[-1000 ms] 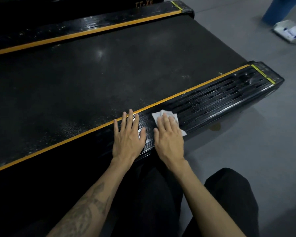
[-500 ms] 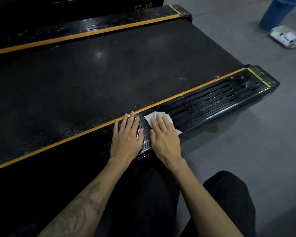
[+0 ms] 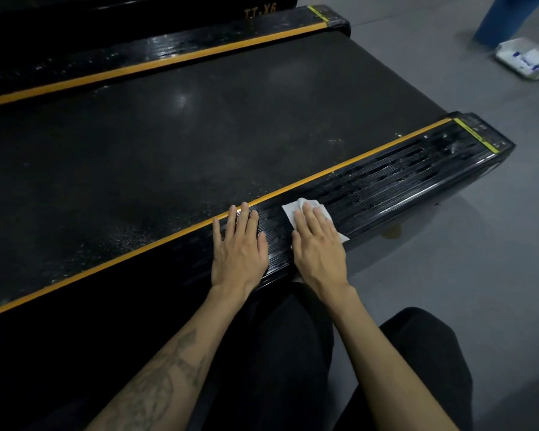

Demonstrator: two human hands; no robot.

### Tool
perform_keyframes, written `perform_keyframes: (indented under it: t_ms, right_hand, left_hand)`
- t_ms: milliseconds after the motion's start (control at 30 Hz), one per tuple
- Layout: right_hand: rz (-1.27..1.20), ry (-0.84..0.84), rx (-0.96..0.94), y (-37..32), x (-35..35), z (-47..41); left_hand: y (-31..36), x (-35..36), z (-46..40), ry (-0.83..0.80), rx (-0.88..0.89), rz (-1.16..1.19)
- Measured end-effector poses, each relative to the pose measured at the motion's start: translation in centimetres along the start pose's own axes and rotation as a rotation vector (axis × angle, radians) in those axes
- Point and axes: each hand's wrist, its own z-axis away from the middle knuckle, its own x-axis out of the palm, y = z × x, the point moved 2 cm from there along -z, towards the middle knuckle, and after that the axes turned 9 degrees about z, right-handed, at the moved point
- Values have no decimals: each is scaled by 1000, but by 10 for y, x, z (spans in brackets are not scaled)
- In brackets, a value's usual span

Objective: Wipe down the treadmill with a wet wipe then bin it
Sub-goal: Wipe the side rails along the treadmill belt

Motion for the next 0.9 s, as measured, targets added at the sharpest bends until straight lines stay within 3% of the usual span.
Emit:
perform_keyframes:
  t_ms: [67, 233, 433, 633, 800, 900]
  right_hand:
    - [10, 39, 46, -10, -1, 14]
    - [-11, -2, -47, -15, 0, 0]
    - [-11, 47, 68, -10, -4, 20]
    - [-8, 1, -56, -10, -3, -2]
    - [-2, 75, 64, -3, -5, 13]
    - [-13, 46, -29, -12, -4, 17]
  left_hand:
    - [0, 1, 0, 10, 0, -8]
    - [0, 1, -1, 12, 16, -16]
    - [1, 5, -1, 38, 73, 6]
    - [2, 4, -1, 17, 89, 19]
    - [2, 4, 0, 25, 87, 27]
    - [3, 2, 0, 28, 86, 25]
